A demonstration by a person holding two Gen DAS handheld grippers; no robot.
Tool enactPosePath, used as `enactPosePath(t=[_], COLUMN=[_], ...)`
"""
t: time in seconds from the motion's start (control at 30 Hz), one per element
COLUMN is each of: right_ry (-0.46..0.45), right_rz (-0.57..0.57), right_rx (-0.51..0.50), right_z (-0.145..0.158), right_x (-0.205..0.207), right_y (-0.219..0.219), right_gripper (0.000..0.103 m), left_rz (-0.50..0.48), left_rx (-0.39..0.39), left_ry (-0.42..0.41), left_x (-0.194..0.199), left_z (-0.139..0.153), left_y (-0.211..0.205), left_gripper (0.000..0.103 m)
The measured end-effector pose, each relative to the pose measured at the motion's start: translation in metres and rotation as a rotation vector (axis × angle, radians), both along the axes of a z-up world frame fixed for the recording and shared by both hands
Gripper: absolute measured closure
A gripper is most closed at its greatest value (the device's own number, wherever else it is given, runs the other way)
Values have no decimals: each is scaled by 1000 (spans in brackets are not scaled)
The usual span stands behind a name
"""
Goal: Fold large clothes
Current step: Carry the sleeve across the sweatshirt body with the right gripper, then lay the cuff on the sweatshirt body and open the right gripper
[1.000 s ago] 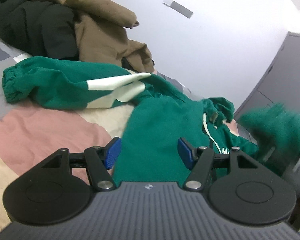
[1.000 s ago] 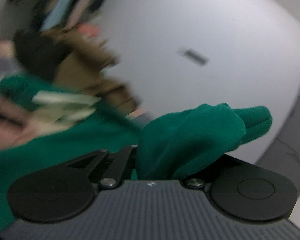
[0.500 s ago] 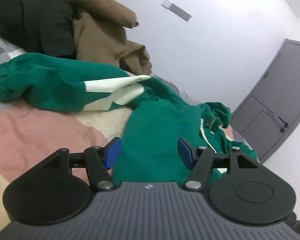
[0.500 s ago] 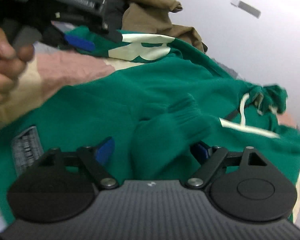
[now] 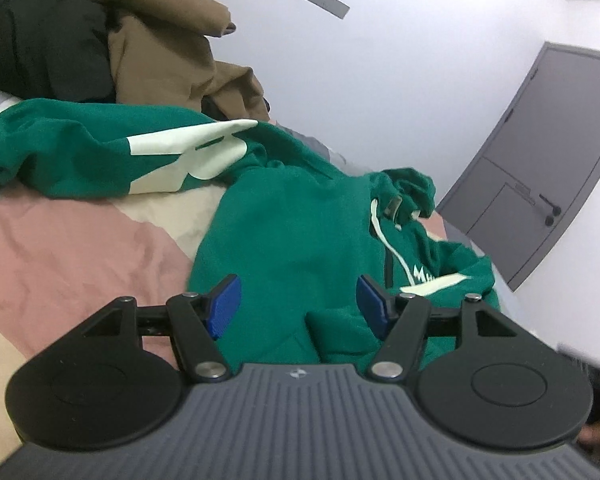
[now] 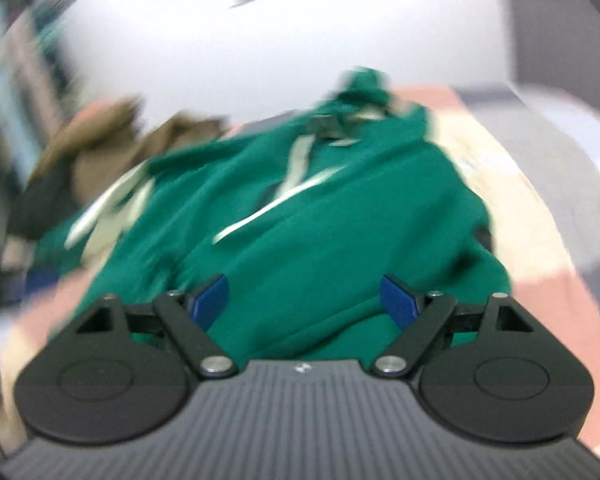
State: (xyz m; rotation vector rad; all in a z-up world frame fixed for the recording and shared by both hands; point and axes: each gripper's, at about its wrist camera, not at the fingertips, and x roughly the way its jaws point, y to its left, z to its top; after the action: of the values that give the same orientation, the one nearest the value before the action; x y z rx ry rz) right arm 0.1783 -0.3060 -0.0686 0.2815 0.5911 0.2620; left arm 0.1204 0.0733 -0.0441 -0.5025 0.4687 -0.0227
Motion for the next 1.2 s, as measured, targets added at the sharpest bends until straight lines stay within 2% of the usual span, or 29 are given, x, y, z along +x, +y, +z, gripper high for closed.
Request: enactPosePath(t=[0.13, 0.17, 0.2, 0.27, 0.3, 0.33, 0.37, 0.4, 0.5, 0.63, 0.7, 0.9, 1.0, 1.07, 1.1, 1.13, 1.2], right_ry=[191, 220, 228, 197, 178, 156, 134, 113, -3, -100, -115, -23, -18, -4, 4, 11, 14], right_rz=[-156, -162, -155, -132, -120, -105, -100, -104, -136, -268, -340, -426, -423, -426, -427, -426, -415], right_rx=[239, 302, 352, 381, 387, 396, 388, 365, 307, 290, 230, 229, 216, 208, 210, 214, 232], right_z=[-34, -43, -50, -53, -52, -51, -49, -43, -27, -27, -34, -75, -72, -67, -64, -60, -55], right_x=[49, 59, 67, 81, 84, 90, 96, 100, 103, 114, 121, 139, 141, 140, 137, 134, 127], right_y=[-38, -45, -51, -55, -56, -56, -55, -55, -61, -85, -99, -126, -122, -121, -120, -118, -115], right_gripper=[17, 17, 18, 26, 37, 55, 66, 83, 86, 87, 87, 86, 84, 78, 69, 54, 41], left_rz=[-13, -16, -18, -23, -25, -28, -30, -33, -39, -57, -74, -115, -121, -121, -121, -121, -123], left_rx=[33, 38, 40, 40, 40, 39, 38, 34, 19, 16, 31, 85, 99, 113, 118, 121, 123], left_ry=[12, 17, 20, 20, 18, 15, 12, 8, -2, -21, -24, 22, 32, 41, 42, 44, 47], left_x=[4, 6, 8, 10, 11, 12, 13, 14, 16, 22, 27, 40, 42, 41, 41, 40, 39], left_z=[-5, -7, -8, -10, -10, -11, -11, -11, -11, -12, -13, -25, -27, -28, -28, -28, -26], left_y=[-7, -9, -10, -12, -12, -12, -13, -13, -14, -20, -25, -40, -43, -45, -45, -46, -47], left_gripper=[34, 34, 34, 34, 34, 34, 34, 34, 34, 34, 34, 34, 34, 34, 34, 34, 34])
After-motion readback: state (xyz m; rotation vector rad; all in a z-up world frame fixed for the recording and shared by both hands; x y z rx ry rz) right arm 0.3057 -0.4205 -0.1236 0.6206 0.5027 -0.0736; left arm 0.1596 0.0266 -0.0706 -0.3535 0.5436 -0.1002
